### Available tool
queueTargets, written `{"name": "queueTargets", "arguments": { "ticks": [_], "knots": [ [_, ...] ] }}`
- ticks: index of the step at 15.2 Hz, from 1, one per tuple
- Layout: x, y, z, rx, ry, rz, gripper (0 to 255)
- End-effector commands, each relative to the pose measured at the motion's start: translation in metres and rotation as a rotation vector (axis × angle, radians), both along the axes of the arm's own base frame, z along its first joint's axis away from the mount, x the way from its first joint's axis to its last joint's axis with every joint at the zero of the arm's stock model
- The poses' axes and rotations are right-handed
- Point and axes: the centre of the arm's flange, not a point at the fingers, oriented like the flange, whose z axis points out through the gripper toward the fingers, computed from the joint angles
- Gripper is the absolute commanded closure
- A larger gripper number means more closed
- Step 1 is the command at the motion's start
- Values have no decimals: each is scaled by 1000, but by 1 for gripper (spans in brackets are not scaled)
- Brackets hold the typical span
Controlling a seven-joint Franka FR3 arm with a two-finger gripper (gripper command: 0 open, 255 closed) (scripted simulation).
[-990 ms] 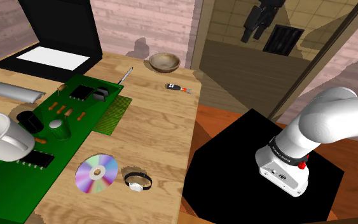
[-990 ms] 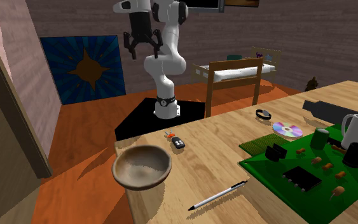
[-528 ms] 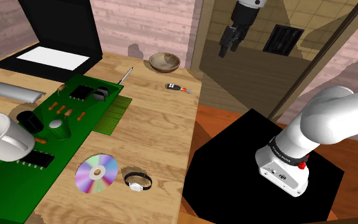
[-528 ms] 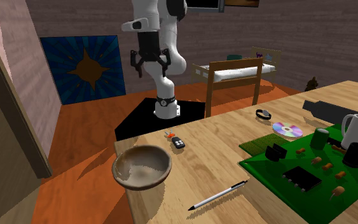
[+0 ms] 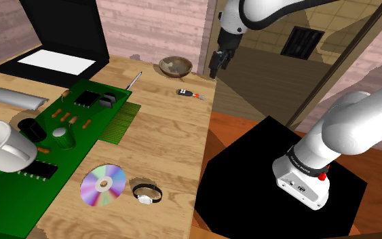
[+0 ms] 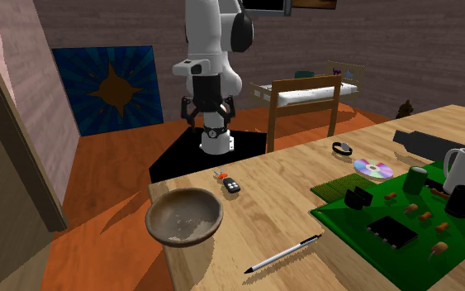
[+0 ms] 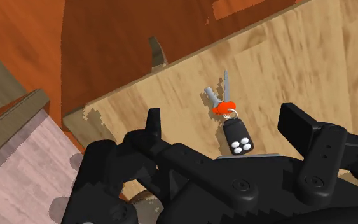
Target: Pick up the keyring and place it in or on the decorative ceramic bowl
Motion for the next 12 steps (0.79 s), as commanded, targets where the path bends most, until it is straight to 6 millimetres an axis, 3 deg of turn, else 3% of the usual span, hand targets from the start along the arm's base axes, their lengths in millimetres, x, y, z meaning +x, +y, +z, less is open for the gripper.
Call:
{"name": "queueTargets", "arguments": {
  "ticks": [1, 7, 12],
  "knots": [
    [13, 14, -20, -7, -3, 29, 0],
    [45, 54, -74, -29, -6, 107, 0],
    [47, 54, -100, -29, -6, 107, 0]
  ]
}}
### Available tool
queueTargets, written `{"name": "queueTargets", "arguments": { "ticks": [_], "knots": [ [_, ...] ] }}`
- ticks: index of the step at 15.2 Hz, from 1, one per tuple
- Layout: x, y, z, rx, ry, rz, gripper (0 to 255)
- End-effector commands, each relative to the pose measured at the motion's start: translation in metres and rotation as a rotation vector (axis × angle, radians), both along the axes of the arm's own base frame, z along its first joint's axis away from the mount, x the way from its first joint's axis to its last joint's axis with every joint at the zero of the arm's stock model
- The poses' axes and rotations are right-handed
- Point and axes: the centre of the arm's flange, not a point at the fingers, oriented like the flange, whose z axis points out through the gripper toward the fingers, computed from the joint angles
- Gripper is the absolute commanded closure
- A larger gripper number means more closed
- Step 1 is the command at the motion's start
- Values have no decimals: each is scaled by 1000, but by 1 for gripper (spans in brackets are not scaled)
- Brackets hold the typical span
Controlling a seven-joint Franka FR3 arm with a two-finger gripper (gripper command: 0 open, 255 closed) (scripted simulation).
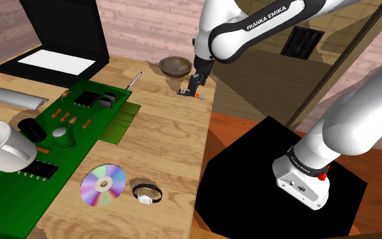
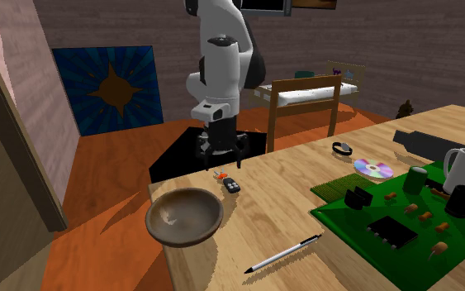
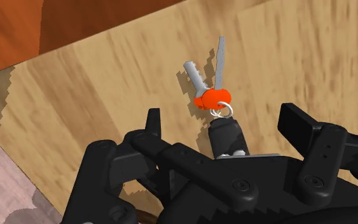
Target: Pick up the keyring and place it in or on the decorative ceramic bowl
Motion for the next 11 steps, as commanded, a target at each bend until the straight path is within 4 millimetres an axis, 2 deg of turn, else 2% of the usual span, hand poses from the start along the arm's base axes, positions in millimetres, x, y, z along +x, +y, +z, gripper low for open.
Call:
{"name": "queueTargets", "arguments": {
  "ticks": [1, 3, 10, 11],
  "knots": [
    [1, 0, -12, 0, -1, 0, 0],
    [2, 0, -20, 0, -1, 0, 0],
    [2, 0, -20, 0, -1, 0, 0],
    [2, 0, -20, 0, -1, 0, 255]
  ]
}}
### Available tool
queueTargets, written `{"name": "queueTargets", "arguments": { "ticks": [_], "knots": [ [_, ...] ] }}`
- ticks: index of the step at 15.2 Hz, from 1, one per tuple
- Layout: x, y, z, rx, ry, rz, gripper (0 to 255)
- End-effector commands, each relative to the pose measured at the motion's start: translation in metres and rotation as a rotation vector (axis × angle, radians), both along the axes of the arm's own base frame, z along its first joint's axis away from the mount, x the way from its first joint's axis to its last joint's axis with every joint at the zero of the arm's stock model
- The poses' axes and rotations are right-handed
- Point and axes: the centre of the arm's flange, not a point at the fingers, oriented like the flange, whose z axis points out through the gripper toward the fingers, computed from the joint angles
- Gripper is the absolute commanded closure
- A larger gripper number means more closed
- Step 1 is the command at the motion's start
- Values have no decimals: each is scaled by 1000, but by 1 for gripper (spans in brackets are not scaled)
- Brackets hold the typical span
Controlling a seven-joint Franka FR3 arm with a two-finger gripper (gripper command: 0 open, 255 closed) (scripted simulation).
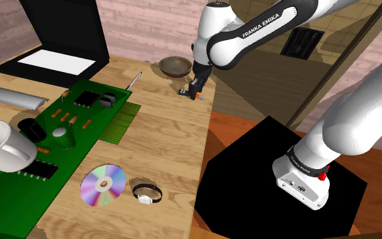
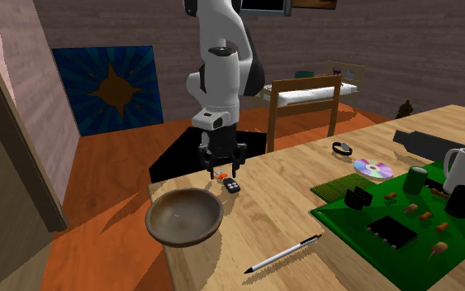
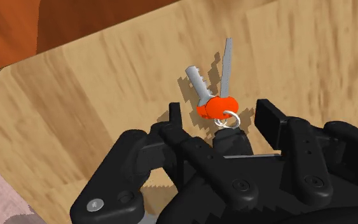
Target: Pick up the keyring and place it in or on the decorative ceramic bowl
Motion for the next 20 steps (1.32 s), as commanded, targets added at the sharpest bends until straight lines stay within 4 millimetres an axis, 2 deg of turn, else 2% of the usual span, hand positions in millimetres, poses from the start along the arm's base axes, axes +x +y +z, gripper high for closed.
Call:
{"name": "queueTargets", "arguments": {
  "ticks": [1, 9, 20],
  "knots": [
    [0, 0, 0, 0, 0, 0, 255],
    [0, 0, 0, 0, 0, 0, 255],
    [0, 0, 58, 0, 0, 0, 255]
  ]
}}
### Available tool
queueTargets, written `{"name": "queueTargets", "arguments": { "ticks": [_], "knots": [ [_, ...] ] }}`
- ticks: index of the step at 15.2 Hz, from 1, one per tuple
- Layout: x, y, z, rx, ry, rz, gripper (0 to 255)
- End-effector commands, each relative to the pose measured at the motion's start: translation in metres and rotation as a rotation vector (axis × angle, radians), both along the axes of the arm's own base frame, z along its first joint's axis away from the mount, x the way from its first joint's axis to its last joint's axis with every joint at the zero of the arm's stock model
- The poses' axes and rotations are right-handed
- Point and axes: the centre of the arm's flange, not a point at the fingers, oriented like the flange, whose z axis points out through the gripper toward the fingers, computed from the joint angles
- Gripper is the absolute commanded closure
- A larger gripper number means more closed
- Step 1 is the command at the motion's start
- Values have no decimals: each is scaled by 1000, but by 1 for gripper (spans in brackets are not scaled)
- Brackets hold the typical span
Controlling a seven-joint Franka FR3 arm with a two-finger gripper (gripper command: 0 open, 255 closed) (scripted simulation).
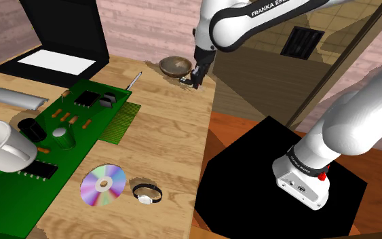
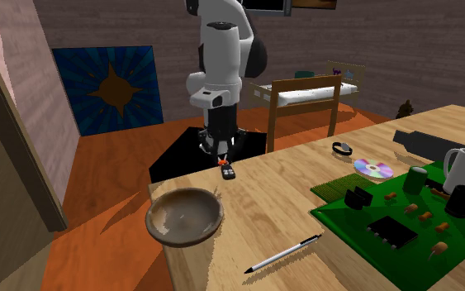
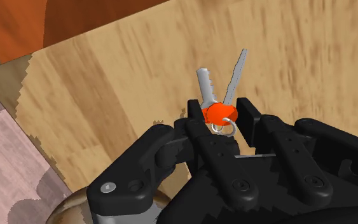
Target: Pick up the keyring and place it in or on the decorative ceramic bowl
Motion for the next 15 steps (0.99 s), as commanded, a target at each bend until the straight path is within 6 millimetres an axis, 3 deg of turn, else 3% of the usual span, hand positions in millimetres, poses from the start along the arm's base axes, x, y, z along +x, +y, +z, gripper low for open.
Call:
{"name": "queueTargets", "arguments": {
  "ticks": [1, 13, 15],
  "knots": [
    [-1, -1, 10, 0, 1, 0, 255],
    [-1, -1, 70, 0, 1, 0, 255],
    [25, -7, 71, 0, 1, 0, 255]
  ]
}}
